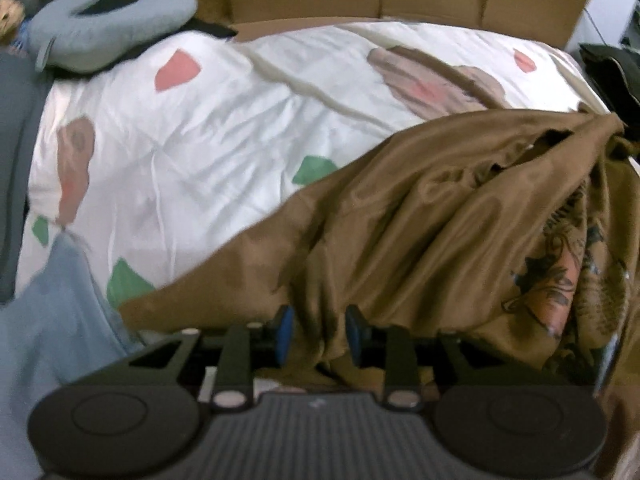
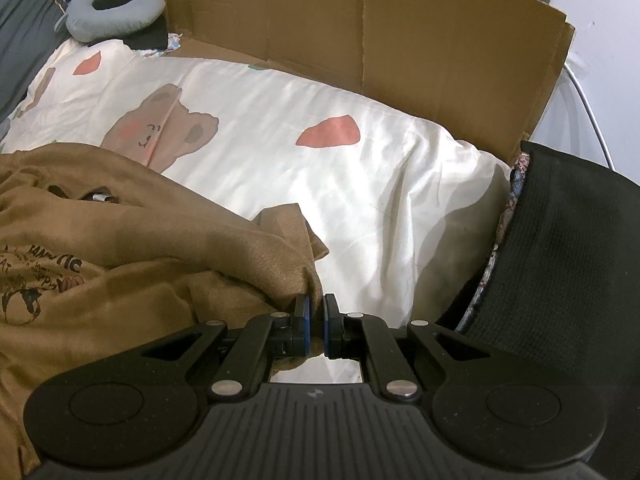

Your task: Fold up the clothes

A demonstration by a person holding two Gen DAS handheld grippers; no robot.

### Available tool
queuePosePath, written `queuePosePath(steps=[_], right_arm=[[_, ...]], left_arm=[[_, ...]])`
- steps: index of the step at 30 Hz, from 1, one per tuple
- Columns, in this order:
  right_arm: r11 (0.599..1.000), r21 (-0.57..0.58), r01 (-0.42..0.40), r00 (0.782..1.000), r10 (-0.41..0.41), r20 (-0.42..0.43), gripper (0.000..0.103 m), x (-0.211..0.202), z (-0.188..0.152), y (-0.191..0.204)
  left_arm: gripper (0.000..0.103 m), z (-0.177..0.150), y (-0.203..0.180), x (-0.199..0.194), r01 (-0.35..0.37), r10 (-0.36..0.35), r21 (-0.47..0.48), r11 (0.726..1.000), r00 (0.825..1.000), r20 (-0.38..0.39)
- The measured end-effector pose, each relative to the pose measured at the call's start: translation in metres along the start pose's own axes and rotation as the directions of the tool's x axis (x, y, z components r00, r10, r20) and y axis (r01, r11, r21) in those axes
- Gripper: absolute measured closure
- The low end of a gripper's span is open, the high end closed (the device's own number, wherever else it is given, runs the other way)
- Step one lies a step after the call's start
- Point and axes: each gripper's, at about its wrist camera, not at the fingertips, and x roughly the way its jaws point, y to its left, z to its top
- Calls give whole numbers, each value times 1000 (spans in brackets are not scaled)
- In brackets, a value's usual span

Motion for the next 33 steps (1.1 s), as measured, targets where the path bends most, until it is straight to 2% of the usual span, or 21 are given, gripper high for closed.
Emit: queuePosePath(steps=[4,7,11,15,19,24,27,33], right_arm=[[1000,-1,-4,1000,4,4,99,-1,-1,0],[1000,3,-6,1000,6,5,99,-1,-3,0],[1000,4,-6,1000,6,5,99,-1,-3,0],[1000,4,-6,1000,6,6,99,0,-3,0],[1000,-6,-6,1000,6,2,99,0,-4,1],[1000,-14,-6,1000,6,-3,99,1,-4,2],[1000,-17,-4,1000,4,-3,99,2,-4,2],[1000,-17,-4,1000,4,-11,99,3,-5,1]], left_arm=[[69,16,-4,-6,-11,12,104,995,1000,-10],[69,29,-9,-3,-19,24,208,978,1000,-19],[69,43,-16,9,-23,44,351,936,998,-50],[70,55,-19,26,-28,87,473,880,991,-102],[70,65,-21,31,36,38,505,862,990,-135],[70,74,-33,39,80,2,544,835,989,-148],[70,74,-47,46,84,14,604,792,988,-156],[71,67,-52,60,108,42,673,732,978,-203]])
